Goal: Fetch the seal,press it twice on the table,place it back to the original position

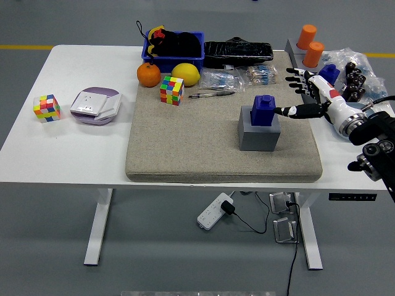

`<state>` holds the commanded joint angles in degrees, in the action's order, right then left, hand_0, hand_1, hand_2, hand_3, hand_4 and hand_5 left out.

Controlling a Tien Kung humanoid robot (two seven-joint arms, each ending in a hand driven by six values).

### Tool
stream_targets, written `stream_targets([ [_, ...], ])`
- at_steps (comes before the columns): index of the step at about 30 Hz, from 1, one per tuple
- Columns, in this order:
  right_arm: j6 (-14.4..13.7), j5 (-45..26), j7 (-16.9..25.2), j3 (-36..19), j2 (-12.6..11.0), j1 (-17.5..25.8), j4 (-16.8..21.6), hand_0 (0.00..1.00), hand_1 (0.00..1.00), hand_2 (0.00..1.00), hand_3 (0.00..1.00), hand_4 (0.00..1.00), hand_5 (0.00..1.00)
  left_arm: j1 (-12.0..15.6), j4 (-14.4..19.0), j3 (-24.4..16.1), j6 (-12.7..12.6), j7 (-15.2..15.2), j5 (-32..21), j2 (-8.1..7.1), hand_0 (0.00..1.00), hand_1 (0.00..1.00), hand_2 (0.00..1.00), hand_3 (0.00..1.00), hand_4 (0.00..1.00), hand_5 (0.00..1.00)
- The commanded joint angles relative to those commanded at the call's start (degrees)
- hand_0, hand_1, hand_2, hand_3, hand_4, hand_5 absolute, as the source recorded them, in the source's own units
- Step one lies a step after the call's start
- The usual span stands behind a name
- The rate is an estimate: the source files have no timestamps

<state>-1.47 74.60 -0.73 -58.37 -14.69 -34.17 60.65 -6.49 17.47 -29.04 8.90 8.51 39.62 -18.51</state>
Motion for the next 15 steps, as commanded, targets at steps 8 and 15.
stream_targets([
  [8, -0.7, -0.2, 0.7, 2.9, 1.8, -0.9, -0.9, 0.829, 0.882, 0.920, 0.964, 0.998, 0.002, -0.2, 0.0, 0.2, 0.0, 0.0, 0.0, 0.03, 0.821, 0.796, 0.763, 0.814, 0.748, 0.298],
  [15, -2.0, -1.1, 2.1, 5.0, 2.7, -1.8, -2.4, 0.823, 0.875, 0.916, 0.959, 0.983, 0.002, -0.3, 0.1, 0.5, 0.0, 0.0, 0.0, 0.02, 0.821, 0.795, 0.763, 0.814, 0.749, 0.298],
])
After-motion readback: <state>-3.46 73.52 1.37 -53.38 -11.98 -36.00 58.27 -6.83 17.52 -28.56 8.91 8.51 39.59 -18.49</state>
